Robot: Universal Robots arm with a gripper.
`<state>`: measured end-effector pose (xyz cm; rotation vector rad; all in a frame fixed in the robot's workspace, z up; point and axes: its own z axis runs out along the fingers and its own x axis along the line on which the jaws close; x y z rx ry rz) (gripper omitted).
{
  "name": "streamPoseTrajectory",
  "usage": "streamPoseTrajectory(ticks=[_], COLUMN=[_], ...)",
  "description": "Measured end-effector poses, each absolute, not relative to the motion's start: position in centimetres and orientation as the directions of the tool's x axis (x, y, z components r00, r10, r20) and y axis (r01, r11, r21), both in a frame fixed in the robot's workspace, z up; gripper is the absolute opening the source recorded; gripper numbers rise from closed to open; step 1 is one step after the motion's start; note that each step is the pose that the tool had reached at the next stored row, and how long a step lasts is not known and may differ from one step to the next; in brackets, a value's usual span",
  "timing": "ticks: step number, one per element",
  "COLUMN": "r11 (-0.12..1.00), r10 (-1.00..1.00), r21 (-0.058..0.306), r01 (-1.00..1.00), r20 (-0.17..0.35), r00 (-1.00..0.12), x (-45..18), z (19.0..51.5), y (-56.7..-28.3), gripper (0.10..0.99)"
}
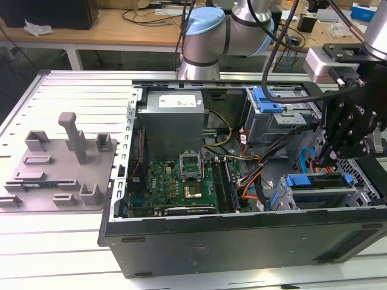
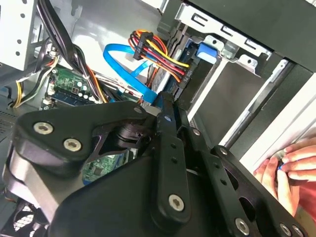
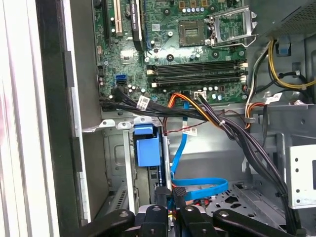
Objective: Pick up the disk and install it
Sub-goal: 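Insert the second disk wire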
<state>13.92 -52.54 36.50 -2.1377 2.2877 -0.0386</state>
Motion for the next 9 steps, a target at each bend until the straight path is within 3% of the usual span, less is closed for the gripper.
streamPoseTrajectory(ticks=[9], r11=[0.055], r10=[-0.998], r21=[-0.025], r01=[-0.998], r20=[0.008], r00=[-0.056], x=[13.91], z=[36.46], y=[-52.72], gripper=[0.161])
